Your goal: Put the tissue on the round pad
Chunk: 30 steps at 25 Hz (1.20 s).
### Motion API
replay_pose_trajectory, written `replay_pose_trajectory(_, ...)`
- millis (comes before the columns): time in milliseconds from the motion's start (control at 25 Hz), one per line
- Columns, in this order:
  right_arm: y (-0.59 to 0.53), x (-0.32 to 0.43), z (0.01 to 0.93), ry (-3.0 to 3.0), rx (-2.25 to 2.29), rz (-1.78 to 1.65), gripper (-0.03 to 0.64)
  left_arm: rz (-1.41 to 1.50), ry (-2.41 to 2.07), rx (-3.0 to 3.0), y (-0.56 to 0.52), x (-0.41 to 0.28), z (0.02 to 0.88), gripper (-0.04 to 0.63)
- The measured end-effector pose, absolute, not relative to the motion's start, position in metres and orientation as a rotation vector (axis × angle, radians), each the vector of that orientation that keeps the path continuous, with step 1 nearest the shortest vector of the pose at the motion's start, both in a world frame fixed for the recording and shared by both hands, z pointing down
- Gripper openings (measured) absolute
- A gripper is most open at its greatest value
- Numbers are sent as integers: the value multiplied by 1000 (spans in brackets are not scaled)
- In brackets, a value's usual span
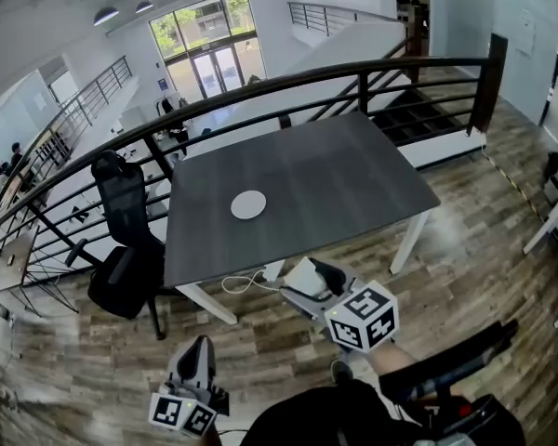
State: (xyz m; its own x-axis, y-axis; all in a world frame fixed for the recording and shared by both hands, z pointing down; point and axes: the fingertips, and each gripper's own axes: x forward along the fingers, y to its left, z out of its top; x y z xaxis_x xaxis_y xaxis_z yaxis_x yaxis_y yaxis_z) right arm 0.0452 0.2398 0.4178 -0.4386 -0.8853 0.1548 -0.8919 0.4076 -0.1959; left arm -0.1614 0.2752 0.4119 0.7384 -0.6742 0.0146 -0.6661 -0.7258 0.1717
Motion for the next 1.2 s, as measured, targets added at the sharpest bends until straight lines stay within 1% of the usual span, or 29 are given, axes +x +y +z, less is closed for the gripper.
replay_pose_trajectory(280, 200, 75, 416, -2660, 1579, 379, 333, -47, -1142, 2761, 245, -123, 406, 3)
replay_pose_trajectory(720, 164, 134, 423, -2712, 1481, 367, 333, -22, -1200, 2731, 220, -54, 422, 3)
replay_pose_trajectory(1200, 140, 151, 432, -2760, 1422, 411, 333, 53, -1243, 2716, 206, -35, 429, 3)
